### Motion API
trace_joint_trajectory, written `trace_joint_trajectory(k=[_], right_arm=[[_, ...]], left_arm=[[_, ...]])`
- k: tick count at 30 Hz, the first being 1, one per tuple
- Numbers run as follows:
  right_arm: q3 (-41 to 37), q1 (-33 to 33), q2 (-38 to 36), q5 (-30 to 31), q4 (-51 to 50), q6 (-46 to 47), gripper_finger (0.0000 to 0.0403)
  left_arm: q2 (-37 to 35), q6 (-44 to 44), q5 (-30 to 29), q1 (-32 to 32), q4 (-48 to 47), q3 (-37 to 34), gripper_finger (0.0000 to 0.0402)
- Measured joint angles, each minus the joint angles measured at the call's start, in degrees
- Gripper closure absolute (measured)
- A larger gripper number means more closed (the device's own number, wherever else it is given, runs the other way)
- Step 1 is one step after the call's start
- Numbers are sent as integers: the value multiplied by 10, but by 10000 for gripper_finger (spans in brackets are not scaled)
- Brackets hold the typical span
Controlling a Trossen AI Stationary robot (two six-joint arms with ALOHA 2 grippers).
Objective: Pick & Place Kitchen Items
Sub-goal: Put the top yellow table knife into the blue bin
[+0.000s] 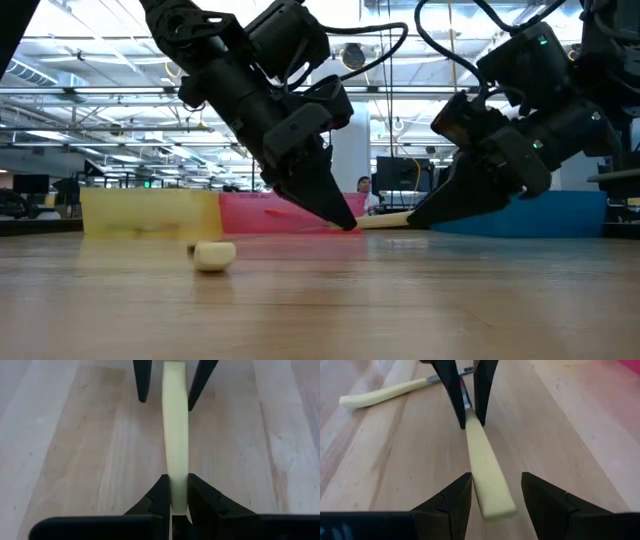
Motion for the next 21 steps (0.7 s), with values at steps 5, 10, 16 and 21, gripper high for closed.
trace_joint_trajectory(k=[5, 10, 16, 21], right_arm=[[0, -5, 0, -13, 14, -10, 234], [0, -5, 0, -15, 19, -10, 234], [0, -5, 0, -16, 13, -12, 267], [0, -5, 0, -20, 13, -13, 307]], left_arm=[[0, 2, -2, 0, 0, 0, 345], [0, 2, -3, 0, 4, 0, 342], [0, 2, -3, 0, 20, 0, 340], [0, 3, -4, 0, 23, 0, 340]])
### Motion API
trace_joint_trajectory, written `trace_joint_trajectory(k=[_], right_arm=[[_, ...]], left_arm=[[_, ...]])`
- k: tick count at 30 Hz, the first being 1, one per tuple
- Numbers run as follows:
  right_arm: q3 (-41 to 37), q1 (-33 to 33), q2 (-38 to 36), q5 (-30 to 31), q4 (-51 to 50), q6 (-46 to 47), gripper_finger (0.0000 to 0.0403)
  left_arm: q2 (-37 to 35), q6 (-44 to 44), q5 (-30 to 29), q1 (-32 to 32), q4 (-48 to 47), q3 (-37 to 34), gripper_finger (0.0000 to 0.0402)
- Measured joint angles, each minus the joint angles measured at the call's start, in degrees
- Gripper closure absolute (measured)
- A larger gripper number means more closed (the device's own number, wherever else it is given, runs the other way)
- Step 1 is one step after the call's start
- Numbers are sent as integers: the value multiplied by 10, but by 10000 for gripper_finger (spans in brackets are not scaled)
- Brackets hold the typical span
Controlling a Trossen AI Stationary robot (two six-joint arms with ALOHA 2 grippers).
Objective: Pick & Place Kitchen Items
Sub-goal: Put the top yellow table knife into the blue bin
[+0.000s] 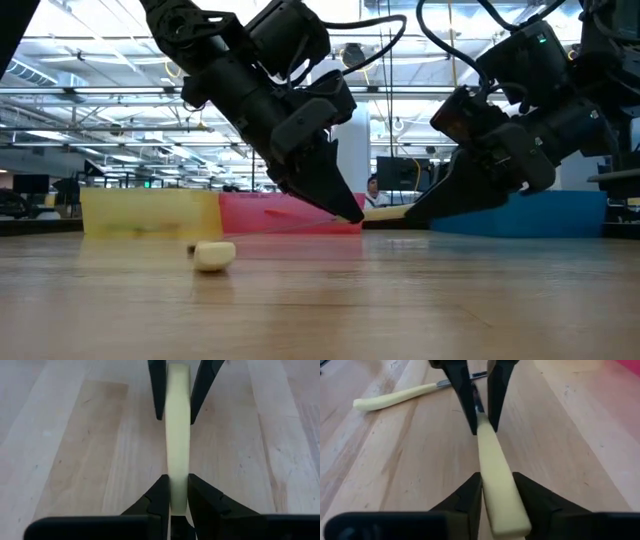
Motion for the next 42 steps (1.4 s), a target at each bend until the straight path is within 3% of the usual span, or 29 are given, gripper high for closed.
trace_joint_trajectory(k=[5, 25, 30, 35, 42], right_arm=[[0, 0, 0, -24, 7, -25, 321], [0, 0, 0, -24, -2, -7, 318], [0, 0, 0, -23, -9, -7, 317], [0, 0, 0, -20, -11, -7, 317], [0, 0, -10, -2, -17, -4, 317]], left_arm=[[0, 1, 2, -1, -1, 0, 339], [0, -3, 2, -1, 2, 0, 336], [0, -5, -4, -1, 6, 1, 295], [0, -3, -50, -2, 5, 1, 243], [-3, -37, -75, -6, 22, 6, 223]])
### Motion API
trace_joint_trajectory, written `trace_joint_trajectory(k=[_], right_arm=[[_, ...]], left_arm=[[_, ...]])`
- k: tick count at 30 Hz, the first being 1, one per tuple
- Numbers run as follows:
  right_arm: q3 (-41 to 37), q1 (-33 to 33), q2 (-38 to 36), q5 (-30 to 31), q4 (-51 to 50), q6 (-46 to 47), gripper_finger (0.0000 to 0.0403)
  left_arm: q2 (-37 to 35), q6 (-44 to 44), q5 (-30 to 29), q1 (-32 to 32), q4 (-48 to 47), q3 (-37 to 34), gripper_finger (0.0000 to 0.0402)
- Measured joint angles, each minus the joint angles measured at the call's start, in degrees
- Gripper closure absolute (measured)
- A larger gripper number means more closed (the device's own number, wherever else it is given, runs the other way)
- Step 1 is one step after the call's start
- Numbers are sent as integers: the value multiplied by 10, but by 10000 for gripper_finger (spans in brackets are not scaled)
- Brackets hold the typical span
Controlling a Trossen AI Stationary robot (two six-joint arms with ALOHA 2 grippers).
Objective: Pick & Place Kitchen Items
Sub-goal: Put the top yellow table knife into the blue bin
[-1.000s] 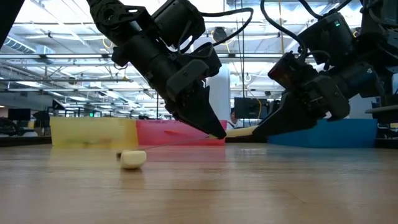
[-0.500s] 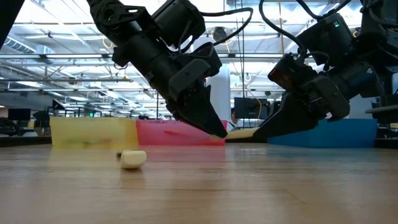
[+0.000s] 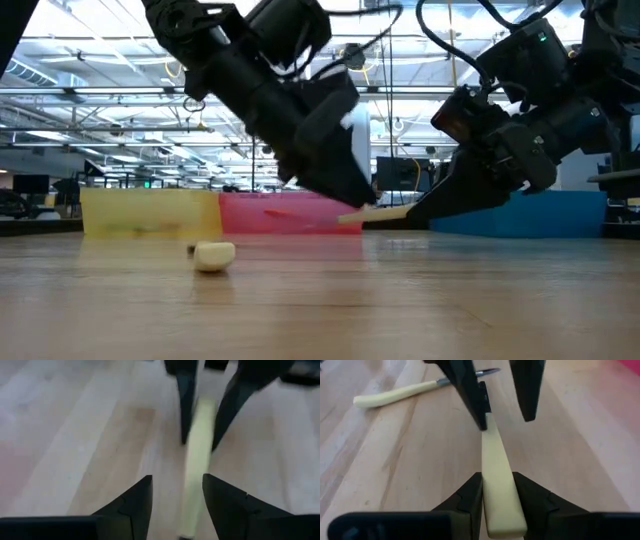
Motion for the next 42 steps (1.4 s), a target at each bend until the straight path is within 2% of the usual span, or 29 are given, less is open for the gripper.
trace_joint_trajectory(k=[6, 11, 17, 20, 27, 31, 33, 37, 42], right_arm=[[0, -3, -68, 28, -71, -6, 317], [0, -4, -177, 82, -199, -9, 317], [0, -4, -317, 146, -333, -8, 317], [0, -4, -384, 206, -401, -10, 317], [0, -4, -503, 400, -542, 1, 317], [0, -5, -541, 513, -598, 50, 317], [0, -10, -554, 550, -630, 89, 317], [0, -33, -567, 546, -727, 203, 317], [0, -77, -566, 524, -909, 355, 317]], left_arm=[[-34, -1, -25, -21, 15, 6, 222], [-80, 4, -79, -39, 13, 6, 222], [-98, 3, -90, -59, 16, 6, 222], [-97, -3, -91, -66, 11, 6, 222], [-91, -27, -93, -79, 11, 5, 222], [-91, -27, -93, -83, 10, 5, 222], [-91, -27, -93, -82, 11, 5, 222], [-91, -27, -93, -82, 10, 5, 222], [-91, -27, -93, -82, 10, 5, 222]])
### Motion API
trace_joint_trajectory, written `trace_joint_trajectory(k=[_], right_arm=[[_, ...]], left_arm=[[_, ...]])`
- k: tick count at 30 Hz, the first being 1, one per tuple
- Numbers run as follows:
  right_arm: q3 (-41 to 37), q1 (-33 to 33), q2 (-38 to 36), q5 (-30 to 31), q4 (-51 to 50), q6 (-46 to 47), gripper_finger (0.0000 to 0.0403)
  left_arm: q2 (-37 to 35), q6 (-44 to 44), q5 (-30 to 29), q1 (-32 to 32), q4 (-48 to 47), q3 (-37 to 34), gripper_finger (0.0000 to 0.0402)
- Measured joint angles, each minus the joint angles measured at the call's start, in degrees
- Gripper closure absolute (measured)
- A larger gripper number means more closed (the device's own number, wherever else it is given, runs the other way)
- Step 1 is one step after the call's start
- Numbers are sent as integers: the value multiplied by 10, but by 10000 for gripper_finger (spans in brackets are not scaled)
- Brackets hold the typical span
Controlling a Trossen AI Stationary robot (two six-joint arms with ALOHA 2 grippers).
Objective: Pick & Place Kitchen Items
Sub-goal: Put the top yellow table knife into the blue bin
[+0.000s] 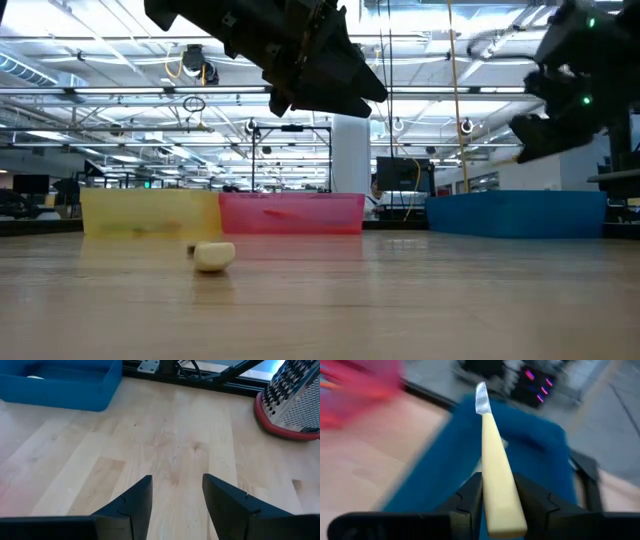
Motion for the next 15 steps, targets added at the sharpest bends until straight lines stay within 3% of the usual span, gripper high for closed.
trace_joint_trajectory(k=[4, 7, 15], right_arm=[[0, -38, -1, -67, -105, 107, 317], [-1, -60, -1, -112, -124, 119, 317], [-37, -128, 0, -111, -65, 101, 317]], left_arm=[[0, 0, 0, 0, 0, 0, 222], [0, 0, 0, 0, 0, 0, 222], [0, 0, 0, 1, 2, 0, 222]])
